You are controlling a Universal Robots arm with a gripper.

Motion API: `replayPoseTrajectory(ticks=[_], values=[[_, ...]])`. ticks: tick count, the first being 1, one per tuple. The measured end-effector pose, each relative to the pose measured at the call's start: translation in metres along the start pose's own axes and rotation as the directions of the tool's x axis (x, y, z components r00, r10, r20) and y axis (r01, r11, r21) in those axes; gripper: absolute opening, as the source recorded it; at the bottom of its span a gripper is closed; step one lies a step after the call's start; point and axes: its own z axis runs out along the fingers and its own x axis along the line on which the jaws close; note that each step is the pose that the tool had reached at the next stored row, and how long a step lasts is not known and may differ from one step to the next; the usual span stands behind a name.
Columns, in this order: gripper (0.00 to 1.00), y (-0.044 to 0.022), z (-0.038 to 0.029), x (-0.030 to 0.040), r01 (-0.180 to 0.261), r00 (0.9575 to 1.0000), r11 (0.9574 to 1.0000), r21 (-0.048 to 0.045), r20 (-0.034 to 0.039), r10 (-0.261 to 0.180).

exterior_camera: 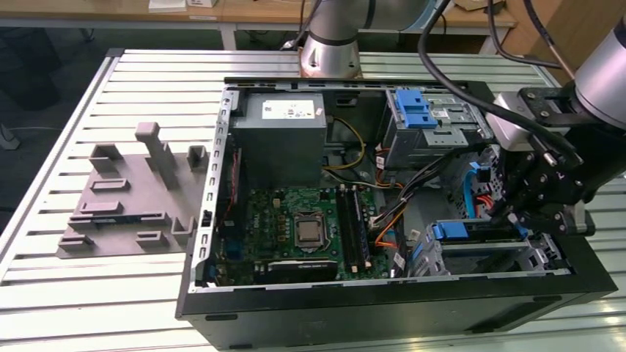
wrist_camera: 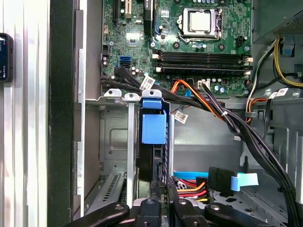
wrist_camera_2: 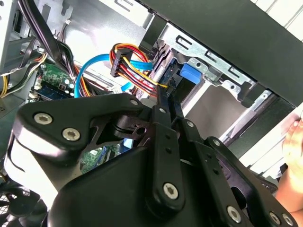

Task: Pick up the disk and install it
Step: 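Insert the first disk wire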

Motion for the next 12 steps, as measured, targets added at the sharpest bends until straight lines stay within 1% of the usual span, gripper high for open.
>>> replayPoseTrajectory(ticks=[12], values=[[0.16, 0.0004, 0.0044, 0.0002, -0.003, 1.0, 1.0, 0.0001, -0.0001, 0.003]])
